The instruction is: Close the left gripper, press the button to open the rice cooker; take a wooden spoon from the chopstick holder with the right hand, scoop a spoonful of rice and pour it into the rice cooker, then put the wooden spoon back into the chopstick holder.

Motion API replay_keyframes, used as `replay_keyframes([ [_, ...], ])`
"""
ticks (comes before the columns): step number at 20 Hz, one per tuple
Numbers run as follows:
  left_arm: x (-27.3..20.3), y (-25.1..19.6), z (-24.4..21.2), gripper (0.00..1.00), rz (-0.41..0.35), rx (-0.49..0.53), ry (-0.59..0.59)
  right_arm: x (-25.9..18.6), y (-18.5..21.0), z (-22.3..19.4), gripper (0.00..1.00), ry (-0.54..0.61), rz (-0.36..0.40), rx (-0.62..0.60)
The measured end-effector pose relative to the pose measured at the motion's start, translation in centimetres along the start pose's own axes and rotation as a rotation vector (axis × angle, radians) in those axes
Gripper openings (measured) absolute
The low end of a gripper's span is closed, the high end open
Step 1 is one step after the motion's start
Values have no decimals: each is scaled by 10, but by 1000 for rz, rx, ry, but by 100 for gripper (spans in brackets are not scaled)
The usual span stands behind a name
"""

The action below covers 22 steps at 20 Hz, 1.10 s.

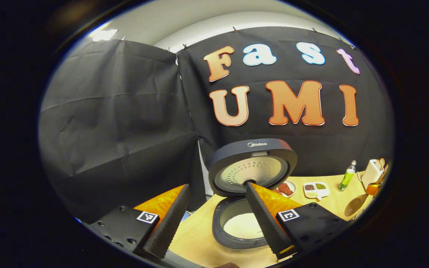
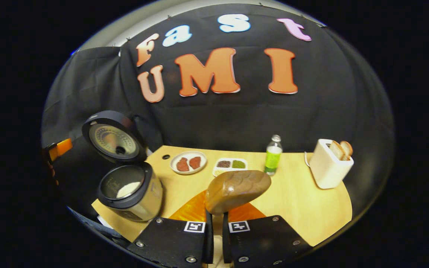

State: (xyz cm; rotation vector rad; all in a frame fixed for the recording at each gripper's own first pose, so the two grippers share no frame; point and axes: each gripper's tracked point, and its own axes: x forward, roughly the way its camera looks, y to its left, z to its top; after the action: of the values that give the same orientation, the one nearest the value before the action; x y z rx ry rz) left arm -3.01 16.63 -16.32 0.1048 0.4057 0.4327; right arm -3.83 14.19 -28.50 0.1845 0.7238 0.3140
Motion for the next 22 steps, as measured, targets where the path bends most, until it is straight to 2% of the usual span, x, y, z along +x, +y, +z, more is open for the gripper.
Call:
replay_keyframes([
  [5, 2, -34, 8, 94, -64, 21, -7, -27, -73, -20, 9, 19, -144, 68],
  [6, 2, -41, 10, 100, -75, 23, -8, -31, -82, -24, 9, 25, -164, 75],
  [7, 2, -47, 10, 94, -88, 25, -5, -33, -91, -28, 9, 29, -183, 84],
  [8, 1, -52, 11, 94, -98, 27, -6, -37, -99, -32, 9, 32, -199, 92],
  [9, 0, -55, 13, 100, -106, 32, -6, -39, -106, -34, 9, 38, -214, 99],
  [12, 0, -64, 10, 100, -117, 40, 1, -38, -116, -52, 9, 68, -236, 134],
  [13, -1, -64, 9, 94, -120, 39, 9, -36, -116, -59, 9, 79, -237, 152],
  [17, -2, -66, 7, 94, -118, 41, 26, -26, -118, -88, 9, 118, -241, 208],
  [18, -2, -66, 7, 100, -116, 43, 29, -25, -118, -96, 9, 130, -242, 225],
  [19, -3, -65, 7, 94, -113, 45, 32, -22, -118, -104, 9, 145, -240, 251],
  [21, -3, -67, 4, 94, -108, 48, 42, -17, -124, -118, 9, 166, -256, 283],
  [22, -3, -67, 5, 100, -106, 49, 43, -14, -125, -123, 9, 173, -258, 302],
])
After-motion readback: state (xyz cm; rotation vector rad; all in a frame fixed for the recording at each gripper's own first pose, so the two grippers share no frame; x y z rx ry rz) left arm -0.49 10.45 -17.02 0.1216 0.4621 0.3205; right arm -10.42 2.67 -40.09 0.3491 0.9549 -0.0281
